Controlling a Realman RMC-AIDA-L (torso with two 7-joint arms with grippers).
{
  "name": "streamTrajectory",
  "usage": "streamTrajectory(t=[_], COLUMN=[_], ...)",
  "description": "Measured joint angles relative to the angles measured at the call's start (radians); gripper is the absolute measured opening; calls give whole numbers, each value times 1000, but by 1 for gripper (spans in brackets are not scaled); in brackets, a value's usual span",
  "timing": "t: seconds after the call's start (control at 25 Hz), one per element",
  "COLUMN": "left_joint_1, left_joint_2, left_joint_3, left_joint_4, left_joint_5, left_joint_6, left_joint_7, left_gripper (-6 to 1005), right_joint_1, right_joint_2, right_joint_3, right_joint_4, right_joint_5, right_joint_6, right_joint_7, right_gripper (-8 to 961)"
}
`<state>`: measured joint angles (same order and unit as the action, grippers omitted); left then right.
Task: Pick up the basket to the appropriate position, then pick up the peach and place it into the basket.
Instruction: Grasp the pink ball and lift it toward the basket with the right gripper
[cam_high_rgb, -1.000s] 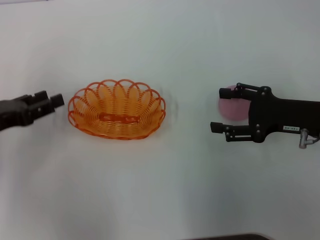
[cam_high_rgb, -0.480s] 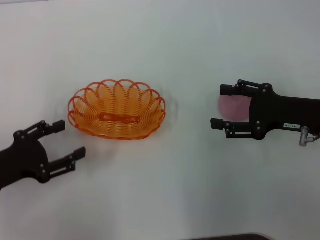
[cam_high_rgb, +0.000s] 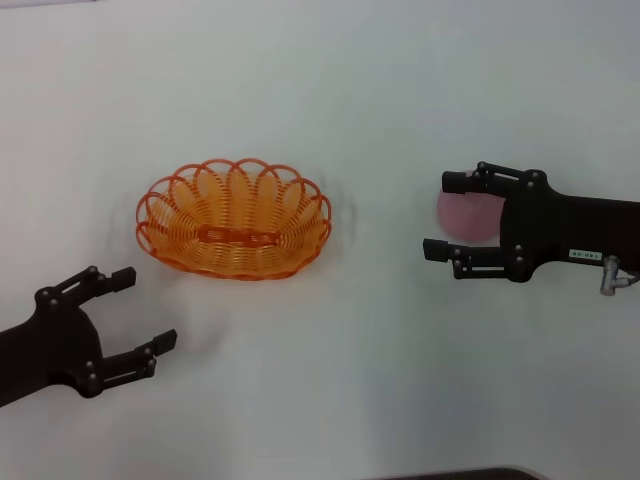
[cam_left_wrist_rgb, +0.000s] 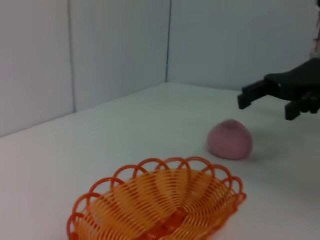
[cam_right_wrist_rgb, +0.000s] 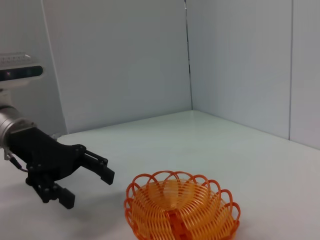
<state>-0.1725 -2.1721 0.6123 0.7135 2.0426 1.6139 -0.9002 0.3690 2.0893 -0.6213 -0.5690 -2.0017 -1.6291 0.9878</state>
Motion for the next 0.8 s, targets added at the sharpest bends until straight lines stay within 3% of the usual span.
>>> streamTrajectory(t=[0.52,0.8], left_joint_1=[-5,-8], left_joint_2=[3,3], left_joint_3=[-6,-44], left_joint_4=[10,12], left_joint_5=[47,43], left_joint_6=[9,28], left_joint_7=[5,-21], left_gripper=[867,868], right_joint_1=[-4,1], right_joint_2=[-2,-7], right_joint_3=[30,48], right_joint_4=[10,-90], right_joint_5=[2,-1], right_joint_6=[-3,-57], right_joint_7=[11,323], right_gripper=[894,893])
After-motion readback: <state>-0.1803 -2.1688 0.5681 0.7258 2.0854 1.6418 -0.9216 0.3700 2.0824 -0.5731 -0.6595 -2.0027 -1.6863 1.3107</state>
